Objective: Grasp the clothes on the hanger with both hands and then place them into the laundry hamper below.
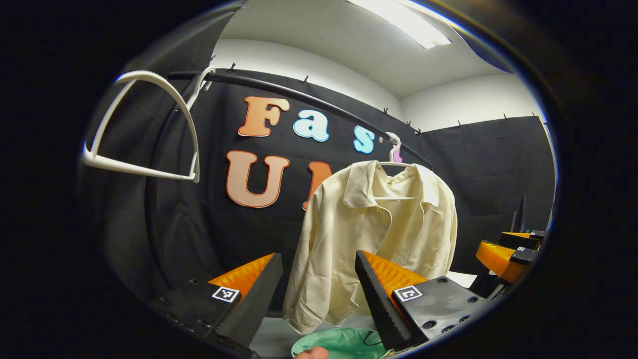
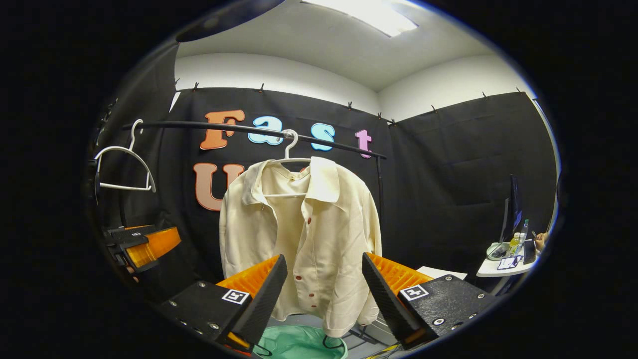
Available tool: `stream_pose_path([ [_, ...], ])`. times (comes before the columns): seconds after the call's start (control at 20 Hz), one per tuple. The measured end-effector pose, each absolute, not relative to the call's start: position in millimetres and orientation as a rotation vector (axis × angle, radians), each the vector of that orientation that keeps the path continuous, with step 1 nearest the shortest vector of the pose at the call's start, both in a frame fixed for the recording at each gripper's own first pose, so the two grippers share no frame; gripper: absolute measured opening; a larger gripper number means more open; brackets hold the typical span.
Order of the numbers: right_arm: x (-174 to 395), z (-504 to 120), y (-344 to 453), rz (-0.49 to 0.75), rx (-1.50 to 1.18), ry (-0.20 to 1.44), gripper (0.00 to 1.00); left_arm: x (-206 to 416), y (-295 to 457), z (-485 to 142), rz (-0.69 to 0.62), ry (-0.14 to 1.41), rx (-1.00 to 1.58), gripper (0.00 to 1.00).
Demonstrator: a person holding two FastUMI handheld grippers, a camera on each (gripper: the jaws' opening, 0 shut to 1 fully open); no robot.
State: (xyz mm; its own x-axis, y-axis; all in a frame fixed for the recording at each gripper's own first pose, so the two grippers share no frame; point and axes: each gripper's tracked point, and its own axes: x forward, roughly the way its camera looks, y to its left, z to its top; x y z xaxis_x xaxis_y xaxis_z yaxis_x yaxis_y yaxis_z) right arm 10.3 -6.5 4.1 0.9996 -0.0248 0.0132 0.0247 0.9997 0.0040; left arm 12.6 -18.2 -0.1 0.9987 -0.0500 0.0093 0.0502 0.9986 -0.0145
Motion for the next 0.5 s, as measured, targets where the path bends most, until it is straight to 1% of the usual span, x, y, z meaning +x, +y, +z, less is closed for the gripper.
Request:
stream_pose_path([
  [0.5,7.9,1.4,-3.4,-0.033,0.012,-0.013,0.94,8.6,-15.5,3.5,-0.060,-0.022,-0.006,0.96],
])
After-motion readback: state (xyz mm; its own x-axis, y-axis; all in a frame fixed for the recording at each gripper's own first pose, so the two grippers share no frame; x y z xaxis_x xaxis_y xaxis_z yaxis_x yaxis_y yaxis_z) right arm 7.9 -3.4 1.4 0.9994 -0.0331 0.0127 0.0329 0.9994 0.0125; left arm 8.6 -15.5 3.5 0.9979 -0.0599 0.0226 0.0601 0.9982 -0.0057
